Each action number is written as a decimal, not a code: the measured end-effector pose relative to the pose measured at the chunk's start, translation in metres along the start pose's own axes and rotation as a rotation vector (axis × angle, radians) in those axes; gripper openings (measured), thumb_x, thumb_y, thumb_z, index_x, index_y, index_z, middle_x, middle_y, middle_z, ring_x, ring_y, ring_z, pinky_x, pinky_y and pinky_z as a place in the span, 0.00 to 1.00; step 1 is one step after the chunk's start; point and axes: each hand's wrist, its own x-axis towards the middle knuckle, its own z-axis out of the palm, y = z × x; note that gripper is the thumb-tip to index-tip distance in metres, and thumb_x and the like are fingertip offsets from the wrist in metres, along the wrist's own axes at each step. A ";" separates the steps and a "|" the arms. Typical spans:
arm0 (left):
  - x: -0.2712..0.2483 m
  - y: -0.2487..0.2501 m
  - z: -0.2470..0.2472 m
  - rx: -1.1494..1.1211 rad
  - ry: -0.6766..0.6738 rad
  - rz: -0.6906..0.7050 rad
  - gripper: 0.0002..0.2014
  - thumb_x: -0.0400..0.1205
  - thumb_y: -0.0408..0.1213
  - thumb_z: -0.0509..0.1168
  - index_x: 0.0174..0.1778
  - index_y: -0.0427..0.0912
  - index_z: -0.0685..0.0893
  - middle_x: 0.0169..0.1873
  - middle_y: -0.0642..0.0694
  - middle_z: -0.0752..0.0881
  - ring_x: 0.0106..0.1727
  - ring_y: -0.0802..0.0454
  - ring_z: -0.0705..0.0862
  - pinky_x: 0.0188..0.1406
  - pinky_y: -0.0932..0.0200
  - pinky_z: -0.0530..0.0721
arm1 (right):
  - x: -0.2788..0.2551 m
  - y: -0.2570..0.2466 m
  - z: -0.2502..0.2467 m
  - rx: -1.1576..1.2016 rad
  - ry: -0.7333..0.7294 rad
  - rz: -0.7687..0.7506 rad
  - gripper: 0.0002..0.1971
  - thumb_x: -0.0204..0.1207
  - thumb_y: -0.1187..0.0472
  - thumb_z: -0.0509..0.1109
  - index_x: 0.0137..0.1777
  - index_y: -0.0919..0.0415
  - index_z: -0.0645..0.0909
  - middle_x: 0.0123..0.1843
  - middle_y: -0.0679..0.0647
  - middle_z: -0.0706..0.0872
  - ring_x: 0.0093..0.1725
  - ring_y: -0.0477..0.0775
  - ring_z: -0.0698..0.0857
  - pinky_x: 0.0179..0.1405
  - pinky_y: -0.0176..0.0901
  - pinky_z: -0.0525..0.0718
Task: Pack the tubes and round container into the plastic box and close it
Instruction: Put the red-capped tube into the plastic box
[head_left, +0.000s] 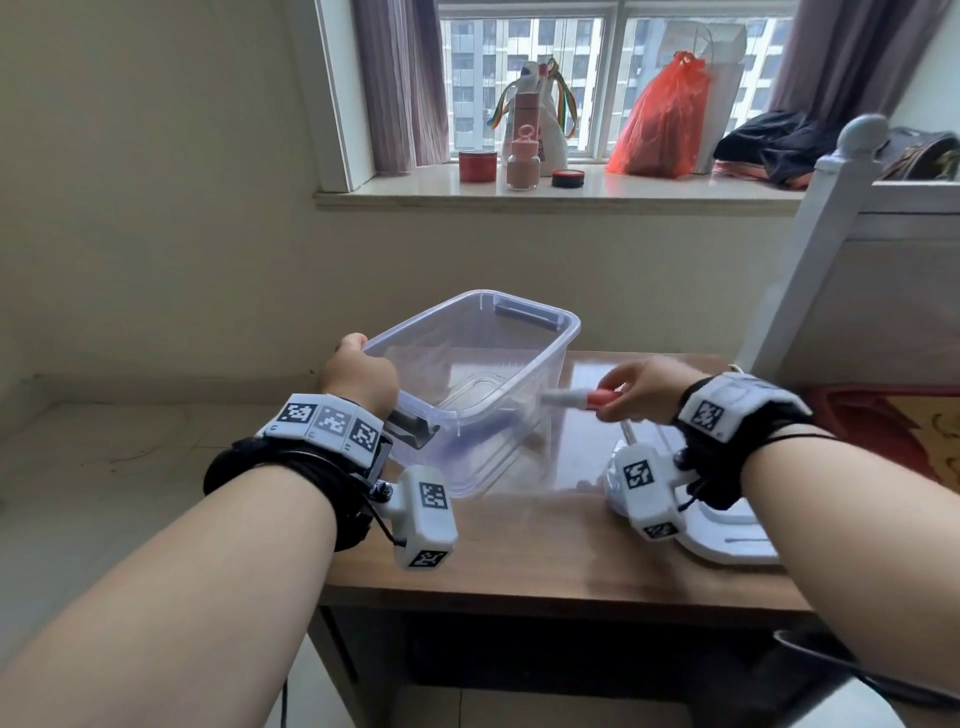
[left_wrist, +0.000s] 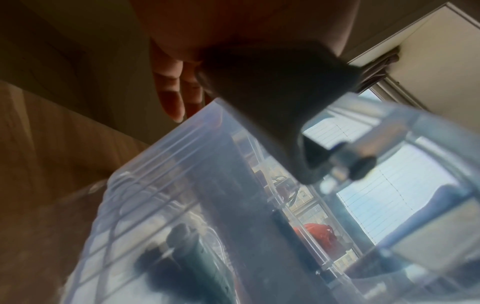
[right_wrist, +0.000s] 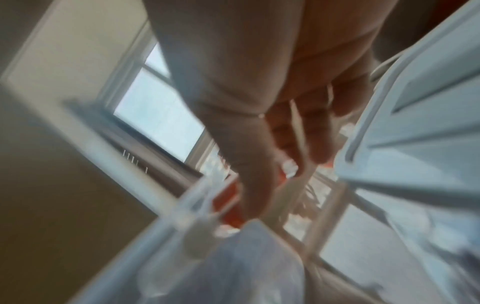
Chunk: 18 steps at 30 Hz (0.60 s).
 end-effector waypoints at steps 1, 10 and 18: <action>0.000 0.000 0.000 -0.002 -0.001 -0.001 0.30 0.80 0.29 0.51 0.81 0.45 0.64 0.73 0.39 0.76 0.66 0.36 0.80 0.56 0.52 0.78 | -0.003 0.004 -0.009 0.144 0.020 -0.008 0.14 0.68 0.65 0.77 0.54 0.58 0.85 0.33 0.50 0.82 0.28 0.45 0.77 0.24 0.31 0.74; -0.003 -0.002 -0.002 -0.033 -0.019 -0.011 0.32 0.80 0.29 0.51 0.83 0.46 0.60 0.79 0.41 0.71 0.71 0.36 0.76 0.69 0.48 0.77 | -0.003 -0.032 -0.021 0.547 0.207 -0.113 0.12 0.70 0.59 0.75 0.53 0.55 0.82 0.34 0.52 0.82 0.29 0.47 0.77 0.29 0.39 0.73; -0.006 -0.006 -0.003 -0.070 -0.028 0.000 0.33 0.79 0.29 0.51 0.84 0.45 0.59 0.78 0.40 0.71 0.72 0.36 0.76 0.71 0.46 0.76 | -0.008 0.001 0.005 -0.138 0.125 0.172 0.17 0.66 0.49 0.73 0.28 0.62 0.77 0.27 0.53 0.80 0.27 0.52 0.77 0.27 0.38 0.72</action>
